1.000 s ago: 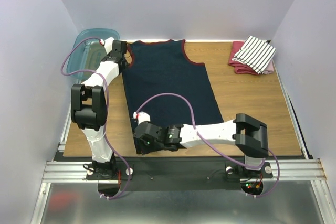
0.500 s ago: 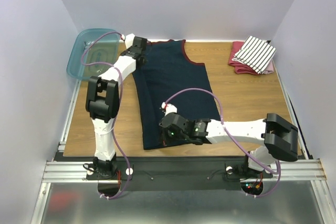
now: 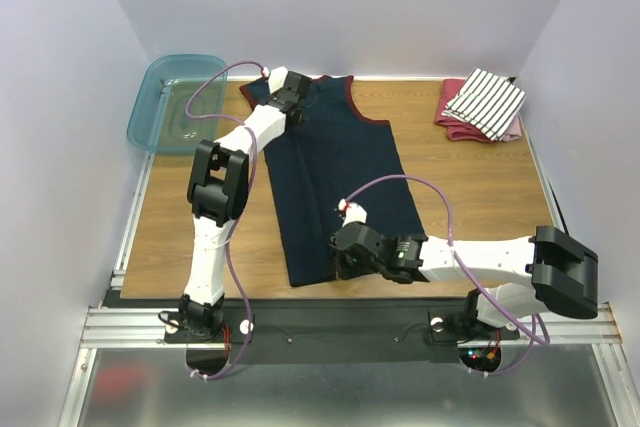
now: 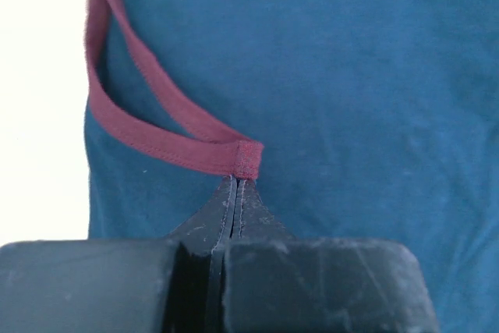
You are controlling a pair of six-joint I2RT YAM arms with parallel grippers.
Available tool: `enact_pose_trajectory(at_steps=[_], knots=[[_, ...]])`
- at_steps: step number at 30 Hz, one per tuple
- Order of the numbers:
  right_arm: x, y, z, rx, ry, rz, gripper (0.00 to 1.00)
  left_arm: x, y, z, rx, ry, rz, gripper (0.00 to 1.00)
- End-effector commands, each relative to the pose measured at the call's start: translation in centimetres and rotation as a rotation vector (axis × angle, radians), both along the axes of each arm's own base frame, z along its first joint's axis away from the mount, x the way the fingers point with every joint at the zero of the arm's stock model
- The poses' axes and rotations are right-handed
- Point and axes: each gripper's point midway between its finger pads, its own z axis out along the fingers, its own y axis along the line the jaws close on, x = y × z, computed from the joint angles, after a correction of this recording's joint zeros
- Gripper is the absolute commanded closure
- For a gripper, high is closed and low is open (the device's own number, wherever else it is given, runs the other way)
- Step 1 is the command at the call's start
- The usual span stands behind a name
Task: Fold and stack the tank tops
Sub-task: Fold the tank top
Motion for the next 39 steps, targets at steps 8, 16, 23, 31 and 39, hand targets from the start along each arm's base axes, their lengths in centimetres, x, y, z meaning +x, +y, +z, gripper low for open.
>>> enact_pose_trajectory(at_steps=[8,16,23,31,39], knots=[[-0.1,-1.6,-0.7,0.008,0.008,-0.06,1.0,1.4,-2.4,1.0,-0.012,-0.053,-0.001,1.0],[1.0,-3.5,0.5,-0.003,-0.054,-0.134,0.44,1.5,-3.6,2.6,-0.048,-0.111,-0.079,0.65],[3.7,-3.6,3.4,-0.062,-0.189,-0.175,0.38,1.7,-3.3,6.9,-0.043,-0.194,-0.088,0.61],[5.8,-0.5,0.4,-0.238,-0.242,-0.102,0.61,1.4,-3.5,5.5,-0.058,-0.17,-0.089,0.67],[4.3,1.3,-4.7,-0.32,-0.15,-0.003,0.73,0.6,-4.0,0.6,-0.061,-0.077,-0.105,0.96]])
